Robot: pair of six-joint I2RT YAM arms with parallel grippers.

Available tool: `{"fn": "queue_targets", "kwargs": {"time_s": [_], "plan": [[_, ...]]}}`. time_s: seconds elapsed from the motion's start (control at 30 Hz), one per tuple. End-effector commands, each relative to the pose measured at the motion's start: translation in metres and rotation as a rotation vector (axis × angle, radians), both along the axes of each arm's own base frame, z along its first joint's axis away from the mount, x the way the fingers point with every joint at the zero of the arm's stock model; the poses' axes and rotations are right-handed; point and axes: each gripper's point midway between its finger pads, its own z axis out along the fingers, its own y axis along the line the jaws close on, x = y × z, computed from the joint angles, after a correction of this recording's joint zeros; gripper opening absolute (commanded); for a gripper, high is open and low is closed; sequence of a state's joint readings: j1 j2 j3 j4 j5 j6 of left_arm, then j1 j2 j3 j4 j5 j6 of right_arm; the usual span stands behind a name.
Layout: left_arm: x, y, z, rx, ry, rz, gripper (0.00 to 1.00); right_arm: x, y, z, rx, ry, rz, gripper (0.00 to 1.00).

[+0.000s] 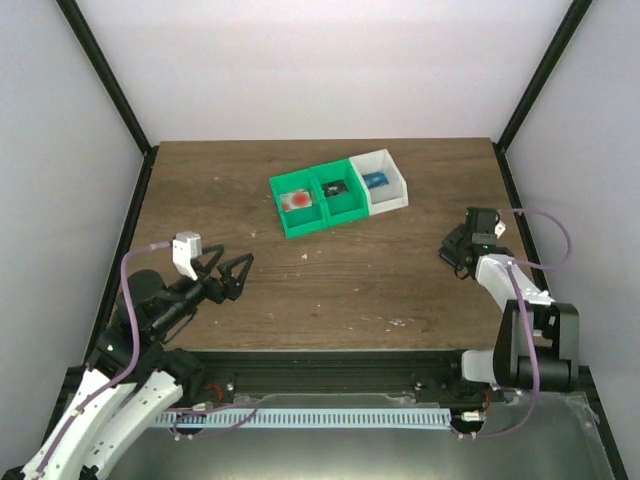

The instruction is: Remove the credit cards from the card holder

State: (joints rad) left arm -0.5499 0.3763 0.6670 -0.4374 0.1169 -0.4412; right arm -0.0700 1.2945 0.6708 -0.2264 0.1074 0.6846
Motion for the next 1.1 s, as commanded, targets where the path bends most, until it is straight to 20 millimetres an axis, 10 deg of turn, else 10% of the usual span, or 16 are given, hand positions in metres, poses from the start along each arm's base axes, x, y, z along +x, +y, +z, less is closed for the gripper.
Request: {"fn": "queue_targets", "kwargs": {"time_s": [0.0, 0.5, 1.07], "plan": [[-0.003, 0.001, 0.003, -0.003, -0.027, -0.004, 0.98, 0.023, -0.026, 0.012, -0.015, -0.046, -0.052, 0.51], [-0.006, 0.004, 0.008, -0.015, -0.05, 0.003, 0.98, 0.039, -0.055, -0.04, 0.026, 0.083, -0.088, 0.56], [-0.004, 0.004, 0.007, -0.012, -0.046, 0.006, 0.98, 0.034, 0.005, -0.083, 0.123, 0.194, 0.158, 0.53]]}}
